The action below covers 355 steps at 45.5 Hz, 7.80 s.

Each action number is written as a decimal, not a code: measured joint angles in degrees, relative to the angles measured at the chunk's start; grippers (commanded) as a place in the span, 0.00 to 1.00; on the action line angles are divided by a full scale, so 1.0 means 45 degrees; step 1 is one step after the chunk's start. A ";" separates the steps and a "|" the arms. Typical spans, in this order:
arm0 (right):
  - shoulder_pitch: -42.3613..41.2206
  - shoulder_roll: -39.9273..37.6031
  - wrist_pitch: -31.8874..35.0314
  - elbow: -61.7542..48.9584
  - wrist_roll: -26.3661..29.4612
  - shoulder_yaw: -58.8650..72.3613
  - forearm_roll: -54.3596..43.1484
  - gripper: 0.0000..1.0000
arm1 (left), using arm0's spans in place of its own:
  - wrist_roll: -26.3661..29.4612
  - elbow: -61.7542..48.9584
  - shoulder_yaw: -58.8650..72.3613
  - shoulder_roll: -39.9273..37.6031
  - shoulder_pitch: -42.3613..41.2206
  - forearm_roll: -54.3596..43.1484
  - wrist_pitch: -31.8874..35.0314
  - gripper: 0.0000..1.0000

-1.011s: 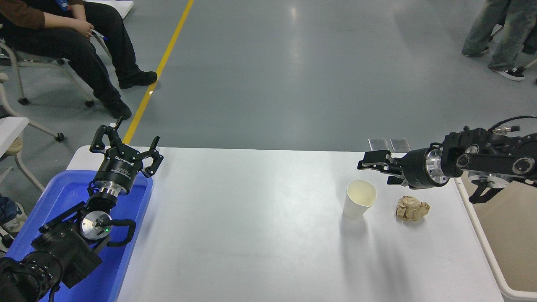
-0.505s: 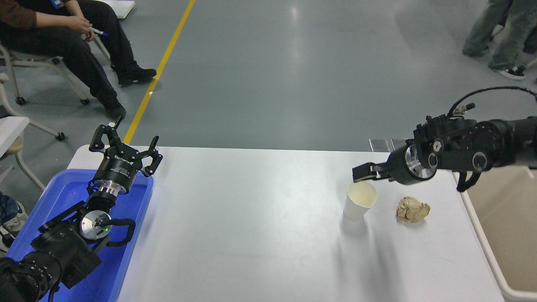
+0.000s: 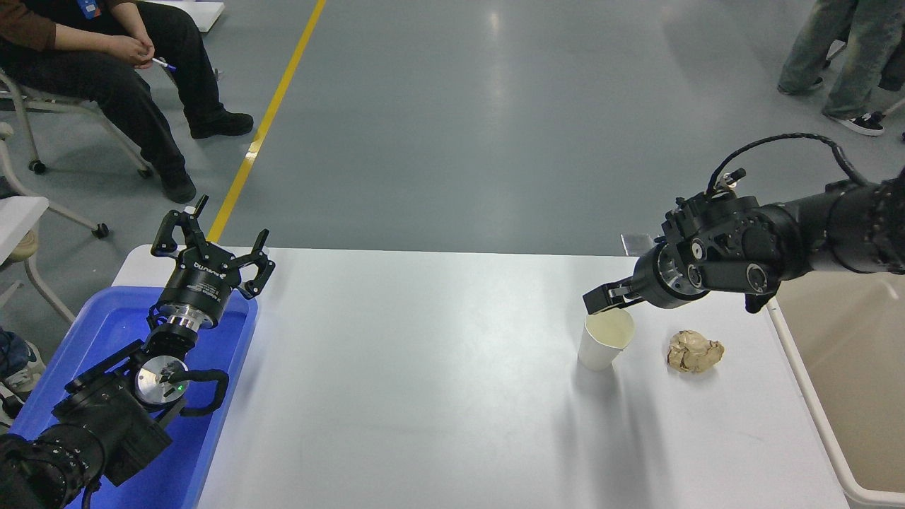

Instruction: Dispose of the paper cup in the dustbin

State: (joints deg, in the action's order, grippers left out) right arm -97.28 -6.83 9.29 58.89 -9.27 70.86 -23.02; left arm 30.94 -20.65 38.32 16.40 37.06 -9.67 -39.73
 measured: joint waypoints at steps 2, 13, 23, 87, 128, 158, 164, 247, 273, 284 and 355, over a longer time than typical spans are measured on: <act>0.0110 0.0049 0.0001 -0.0132 0.0000 0.0069 0.0001 1.00 | 0.0000 0.0000 0.0000 0.0000 0.0000 0.0000 0.0000 1.00; 0.0766 0.0211 0.0003 -0.0764 -0.0026 0.0284 -0.0014 1.00 | 0.0000 -0.0001 0.0000 -0.0002 0.0000 0.0000 0.0000 1.00; 0.1304 0.0203 -0.0007 -0.1184 -0.0065 0.0339 -0.0113 1.00 | 0.0000 -0.0001 0.0000 -0.0004 0.0001 0.0000 0.0000 1.00; 0.4032 0.0284 -0.0122 -0.3708 -0.0281 0.0160 -0.0234 0.37 | 0.0000 -0.0001 -0.0001 -0.0007 0.0001 0.0000 0.0017 1.00; 0.3795 0.0409 0.0046 -0.3873 -0.0855 0.0127 -0.0221 0.00 | 0.0000 -0.0001 -0.0001 -0.0006 0.0005 0.0000 0.0017 1.00; 0.1088 -0.0419 0.1972 -0.3330 -0.1683 -0.0182 -0.0230 0.00 | 0.0000 -0.0001 -0.0001 -0.0007 0.0004 0.0000 0.0001 1.00; -0.0023 -0.0749 0.2468 -0.2942 -0.1757 -0.0158 -0.0331 0.00 | 0.0000 -0.0001 -0.0001 -0.0005 0.0004 0.0000 0.0000 1.00; -0.0223 -1.1461 0.3155 -0.2789 -0.2144 -0.3441 -0.3668 0.00 | 0.0000 0.0000 -0.0003 0.0008 -0.0007 -0.0001 0.0003 1.00; 0.8251 -0.9749 0.2620 -0.9233 -0.2221 -0.9573 -0.0251 0.00 | 0.0000 -0.0001 -0.0014 0.0008 -0.0006 0.0000 0.0020 1.00; 1.0746 -0.8232 0.2428 -1.1534 -0.1774 -1.2237 0.1759 0.00 | 0.0000 0.0000 -0.0015 0.0009 -0.0001 0.0000 0.0020 1.00; 1.4079 -0.3732 -0.1553 -1.2966 0.3167 -2.2900 0.7819 0.03 | 0.0000 0.0000 -0.0020 0.0008 0.0007 0.0000 0.0040 1.00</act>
State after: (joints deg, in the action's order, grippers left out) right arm -33.92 -23.63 2.31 0.54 4.98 -32.19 12.16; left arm 30.94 -20.65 38.23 16.43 37.09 -9.67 -39.55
